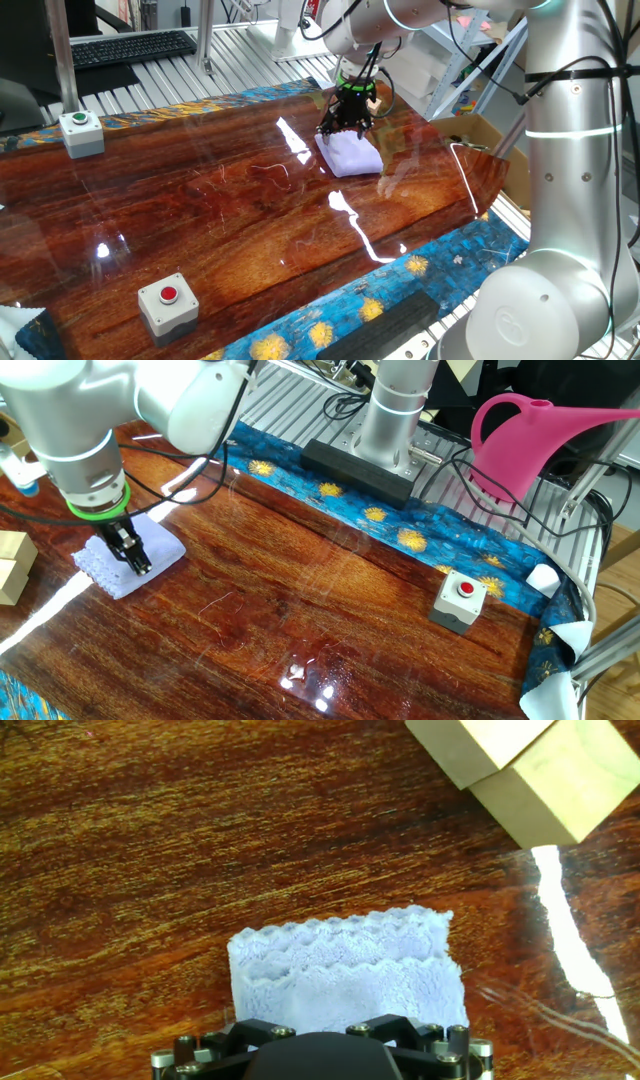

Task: Clean the table with a cloth

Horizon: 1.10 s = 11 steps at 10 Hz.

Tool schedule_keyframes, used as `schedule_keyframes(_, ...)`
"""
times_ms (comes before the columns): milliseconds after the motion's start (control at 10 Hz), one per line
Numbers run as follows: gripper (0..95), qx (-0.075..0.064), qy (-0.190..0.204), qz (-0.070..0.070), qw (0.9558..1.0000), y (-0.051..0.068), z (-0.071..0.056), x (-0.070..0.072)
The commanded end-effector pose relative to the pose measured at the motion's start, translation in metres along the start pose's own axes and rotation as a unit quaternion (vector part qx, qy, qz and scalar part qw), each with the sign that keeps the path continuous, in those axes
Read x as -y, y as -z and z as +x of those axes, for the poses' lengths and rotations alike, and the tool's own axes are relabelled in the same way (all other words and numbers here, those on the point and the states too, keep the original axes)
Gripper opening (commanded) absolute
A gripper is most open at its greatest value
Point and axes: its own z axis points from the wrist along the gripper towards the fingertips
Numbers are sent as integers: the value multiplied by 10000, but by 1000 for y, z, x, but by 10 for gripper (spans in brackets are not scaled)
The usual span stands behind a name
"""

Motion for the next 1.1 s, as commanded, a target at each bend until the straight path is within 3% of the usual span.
schedule_keyframes(100,950,11,3,-17,10000,-5,1,-1)
schedule_keyframes(600,950,60,1,-56,10000,-24,5,-3)
schedule_keyframes(700,760,101,-7,-80,9999,-27,5,-3)
schedule_keyframes(800,760,133,45,-101,9999,-29,5,-3)
schedule_keyframes(1000,0,238,241,-96,9994,-29,6,-3)
schedule_keyframes(1100,0,276,241,-96,9993,-29,6,-3)
